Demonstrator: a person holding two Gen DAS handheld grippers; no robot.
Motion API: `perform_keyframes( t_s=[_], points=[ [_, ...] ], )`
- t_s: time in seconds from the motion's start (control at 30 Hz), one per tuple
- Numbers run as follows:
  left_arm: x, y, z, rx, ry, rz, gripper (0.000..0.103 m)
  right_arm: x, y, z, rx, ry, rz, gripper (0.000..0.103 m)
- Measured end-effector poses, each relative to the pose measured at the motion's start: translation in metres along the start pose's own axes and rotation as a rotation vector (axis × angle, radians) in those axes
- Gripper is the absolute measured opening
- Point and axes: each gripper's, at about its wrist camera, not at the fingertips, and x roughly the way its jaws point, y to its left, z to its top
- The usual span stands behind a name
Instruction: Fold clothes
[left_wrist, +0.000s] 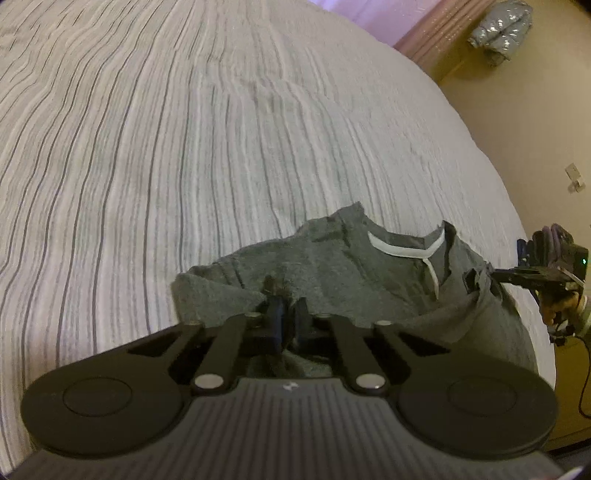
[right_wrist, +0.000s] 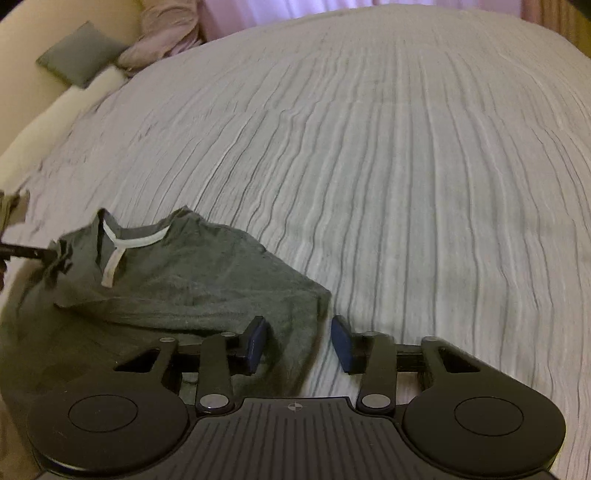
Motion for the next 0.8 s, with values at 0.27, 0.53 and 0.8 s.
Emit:
perform_keyframes(
  t_s=[0.27,0.53,0.8],
  points=[
    [-0.065,0.022,-0.002,-0.166,-0.221,-0.075,0.001,-0.048,-0.016,0.013,0.169,-0.177,0.092,0.003],
    [-0.034,0.035,0.001,-0.186,-0.185,0.009,0.001,-0.005,-0.023,0.026,0.238,-0.141,0.031,0.003],
    [-0.045,0.029,0.006,-0.167,-0.290,0.015,0.002,-0.014,-0.018,0.030,0.211,-0.224,0.015,0.003]
  ],
)
